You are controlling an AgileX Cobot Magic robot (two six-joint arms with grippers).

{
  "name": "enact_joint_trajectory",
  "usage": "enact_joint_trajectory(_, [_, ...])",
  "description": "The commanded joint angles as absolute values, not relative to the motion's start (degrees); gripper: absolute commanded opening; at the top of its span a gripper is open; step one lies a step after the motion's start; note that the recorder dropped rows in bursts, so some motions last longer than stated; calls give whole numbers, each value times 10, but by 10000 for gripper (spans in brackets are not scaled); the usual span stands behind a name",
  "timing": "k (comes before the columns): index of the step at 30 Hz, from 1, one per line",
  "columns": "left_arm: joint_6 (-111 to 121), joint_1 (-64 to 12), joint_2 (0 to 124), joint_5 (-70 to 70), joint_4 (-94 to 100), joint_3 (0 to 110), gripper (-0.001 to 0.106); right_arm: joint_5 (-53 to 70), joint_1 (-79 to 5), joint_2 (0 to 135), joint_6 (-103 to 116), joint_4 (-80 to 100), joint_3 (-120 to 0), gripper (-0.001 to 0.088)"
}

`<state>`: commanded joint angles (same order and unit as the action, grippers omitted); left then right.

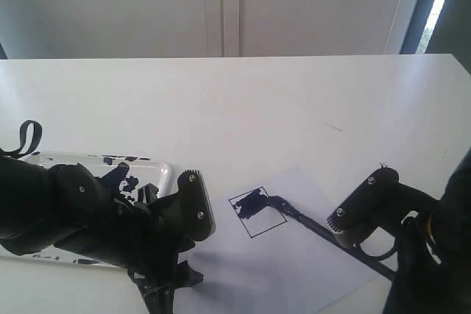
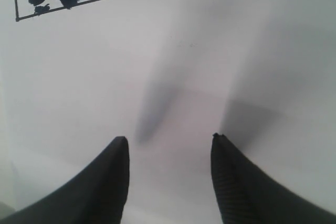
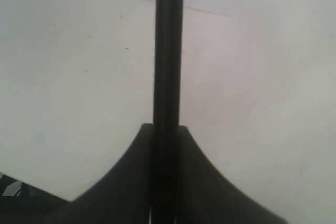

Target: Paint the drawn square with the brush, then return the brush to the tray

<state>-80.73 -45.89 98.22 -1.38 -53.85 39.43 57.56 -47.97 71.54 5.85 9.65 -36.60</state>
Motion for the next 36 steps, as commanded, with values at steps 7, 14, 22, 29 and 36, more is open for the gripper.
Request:
enact_joint_trajectory(7, [-807,-459,982,-11,-539,394,536,579,-480,715,9,42,-366,0])
enact_joint_trajectory(14, [-807,-459,982,-11,-539,394,536,583,-480,715,-18,13,-366,0])
enact_joint_trajectory(22, [-807,-459,982,-11,-539,394,536,585,-480,715,-39,-3,-366,0])
enact_joint_trajectory(29, [-805,-459,982,-11,-539,394,536,586,-480,715,-39,-3,-366,0])
enact_joint_trajectory(36, [-805,-459,982,-11,-539,394,536,586,-480,715,16,40,-366,0])
